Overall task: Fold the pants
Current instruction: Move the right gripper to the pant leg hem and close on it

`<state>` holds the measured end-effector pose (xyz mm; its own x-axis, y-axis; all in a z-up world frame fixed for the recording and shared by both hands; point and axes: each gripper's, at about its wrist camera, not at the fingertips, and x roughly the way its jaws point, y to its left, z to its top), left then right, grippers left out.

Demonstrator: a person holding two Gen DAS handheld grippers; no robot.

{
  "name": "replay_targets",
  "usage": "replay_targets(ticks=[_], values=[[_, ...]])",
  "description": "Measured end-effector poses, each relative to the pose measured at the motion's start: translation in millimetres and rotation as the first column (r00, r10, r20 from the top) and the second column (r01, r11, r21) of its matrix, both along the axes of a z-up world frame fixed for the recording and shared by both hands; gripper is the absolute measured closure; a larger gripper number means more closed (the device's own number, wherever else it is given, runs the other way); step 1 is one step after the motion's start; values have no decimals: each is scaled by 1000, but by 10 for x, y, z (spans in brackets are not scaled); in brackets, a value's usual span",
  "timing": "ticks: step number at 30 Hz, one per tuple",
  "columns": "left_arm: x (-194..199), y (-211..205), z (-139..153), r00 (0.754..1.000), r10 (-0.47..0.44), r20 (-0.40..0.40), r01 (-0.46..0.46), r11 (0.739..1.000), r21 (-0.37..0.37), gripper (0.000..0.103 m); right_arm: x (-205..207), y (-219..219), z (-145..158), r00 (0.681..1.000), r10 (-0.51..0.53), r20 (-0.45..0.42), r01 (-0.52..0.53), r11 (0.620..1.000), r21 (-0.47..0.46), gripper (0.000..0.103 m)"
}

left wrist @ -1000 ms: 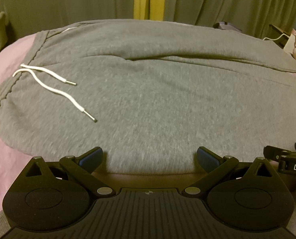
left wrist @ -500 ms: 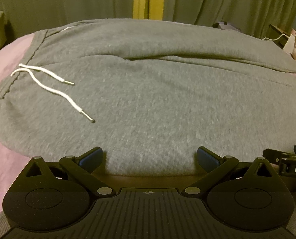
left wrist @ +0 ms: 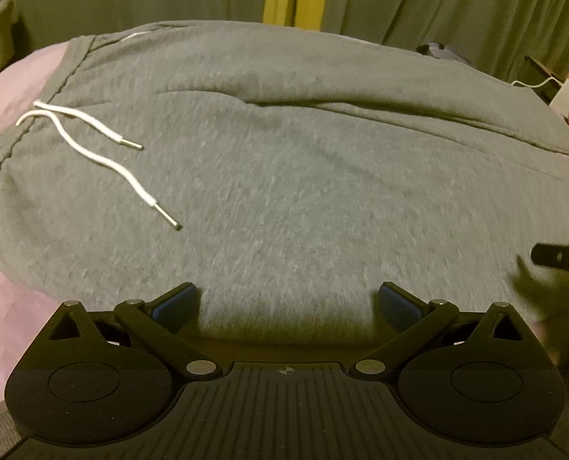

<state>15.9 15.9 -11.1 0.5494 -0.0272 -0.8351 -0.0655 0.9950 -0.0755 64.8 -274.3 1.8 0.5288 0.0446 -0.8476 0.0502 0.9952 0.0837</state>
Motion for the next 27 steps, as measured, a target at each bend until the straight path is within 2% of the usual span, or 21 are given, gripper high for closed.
replay_targets(ticks=[4, 7, 10, 14, 17, 20, 22, 23, 25, 26, 27], values=[[-8, -15, 60, 1000, 13, 24, -13, 1000, 18, 0, 134, -151, -52, 997, -62, -33, 64, 997, 31, 4], [60, -37, 172, 997, 24, 76, -26, 999, 29, 0, 239, -253, -176, 988, -115, -103, 123, 990, 74, 4], [277, -23, 247, 993, 65, 100, -67, 998, 19, 0, 313, -323, -219, 984, -141, -108, 151, 985, 88, 4], [645, 63, 283, 972, 158, 172, -160, 987, -6, 0, 442, -320, -268, 981, -130, -146, 141, 988, 67, 3], [850, 123, 186, 948, 202, 244, -223, 973, 62, 0, 554, -241, -273, 981, -70, -182, 72, 997, 4, 3], [883, 215, 2, 936, 214, 281, -262, 953, 149, 0, 741, -327, -175, 969, -40, -244, 50, 998, 35, 4], [933, 290, -90, 941, 224, 252, -270, 949, 164, 0, 901, -464, -2, 985, -59, -161, 71, 995, 70, 4], [978, 335, -121, 941, 247, 230, -284, 947, 147, 0, 1036, -540, 111, 993, -74, -90, 82, 993, 81, 4], [1039, 395, -190, 938, 275, 212, -300, 949, 99, 0, 1373, -643, 261, 994, -109, -4, 109, 990, 90, 4], [1051, 399, -239, 938, 284, 198, -305, 948, 87, 0, 1580, -684, 300, 992, -123, 23, 120, 987, 111, 7], [1073, 385, -279, 937, 288, 198, -311, 946, 96, 0, 1817, -736, 326, 988, -147, 47, 139, 980, 139, 20]])
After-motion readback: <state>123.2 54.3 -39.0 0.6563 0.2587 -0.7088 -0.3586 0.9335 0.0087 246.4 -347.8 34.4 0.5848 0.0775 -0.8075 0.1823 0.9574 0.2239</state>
